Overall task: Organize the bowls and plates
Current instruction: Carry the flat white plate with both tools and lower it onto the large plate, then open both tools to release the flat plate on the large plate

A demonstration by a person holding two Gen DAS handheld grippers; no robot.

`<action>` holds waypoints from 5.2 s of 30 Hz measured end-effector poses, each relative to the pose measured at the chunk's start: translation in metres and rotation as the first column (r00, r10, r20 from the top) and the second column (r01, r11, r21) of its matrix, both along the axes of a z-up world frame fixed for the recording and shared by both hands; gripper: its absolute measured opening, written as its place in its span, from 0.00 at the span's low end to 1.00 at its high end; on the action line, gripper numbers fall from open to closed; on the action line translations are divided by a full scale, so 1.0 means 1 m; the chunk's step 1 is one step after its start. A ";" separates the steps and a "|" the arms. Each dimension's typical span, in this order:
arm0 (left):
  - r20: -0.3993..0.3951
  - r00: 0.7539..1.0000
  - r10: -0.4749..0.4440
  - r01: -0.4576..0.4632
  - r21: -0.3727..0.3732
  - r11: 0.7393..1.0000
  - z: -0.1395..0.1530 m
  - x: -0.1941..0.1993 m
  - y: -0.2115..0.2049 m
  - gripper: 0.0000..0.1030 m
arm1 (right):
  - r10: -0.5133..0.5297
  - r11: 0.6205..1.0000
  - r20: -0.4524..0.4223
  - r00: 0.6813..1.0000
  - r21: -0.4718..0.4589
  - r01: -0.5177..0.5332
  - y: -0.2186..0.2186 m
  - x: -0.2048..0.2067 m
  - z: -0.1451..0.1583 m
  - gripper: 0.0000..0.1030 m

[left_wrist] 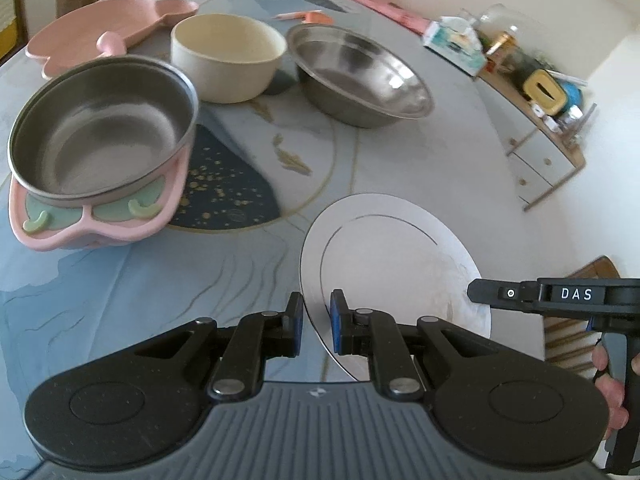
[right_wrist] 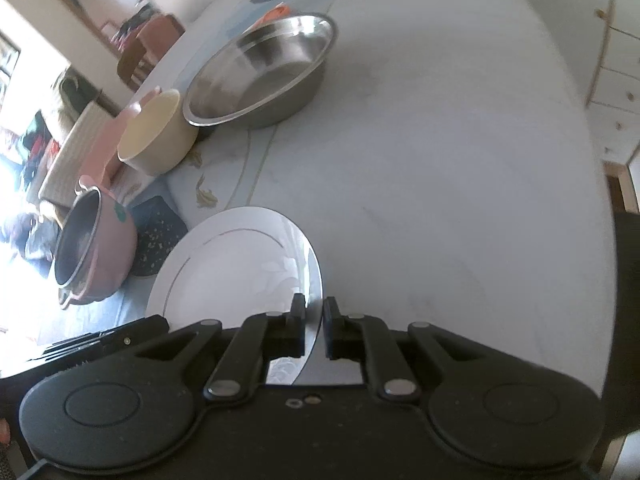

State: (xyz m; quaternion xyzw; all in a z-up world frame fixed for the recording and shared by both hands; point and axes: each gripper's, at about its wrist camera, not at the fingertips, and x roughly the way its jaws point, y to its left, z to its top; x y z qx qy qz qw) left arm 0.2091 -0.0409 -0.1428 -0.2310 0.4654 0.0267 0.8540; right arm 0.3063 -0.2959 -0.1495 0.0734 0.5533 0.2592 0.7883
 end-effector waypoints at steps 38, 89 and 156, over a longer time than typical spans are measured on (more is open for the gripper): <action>0.028 0.898 -0.438 0.438 0.019 0.899 0.029 -0.084 -0.052 0.12 | -0.431 0.901 0.031 0.902 0.058 0.429 -0.069 -0.196 0.023 0.08; -0.124 0.741 -0.660 0.660 -0.046 0.750 -0.018 -0.056 -0.064 0.12 | -0.522 0.838 -0.155 0.839 0.091 0.538 -0.093 -0.226 -0.021 0.05; -0.183 0.717 -0.673 0.679 -0.034 0.733 -0.009 -0.050 -0.062 0.07 | -0.404 0.896 -0.271 0.874 0.076 0.438 -0.101 -0.181 -0.015 0.26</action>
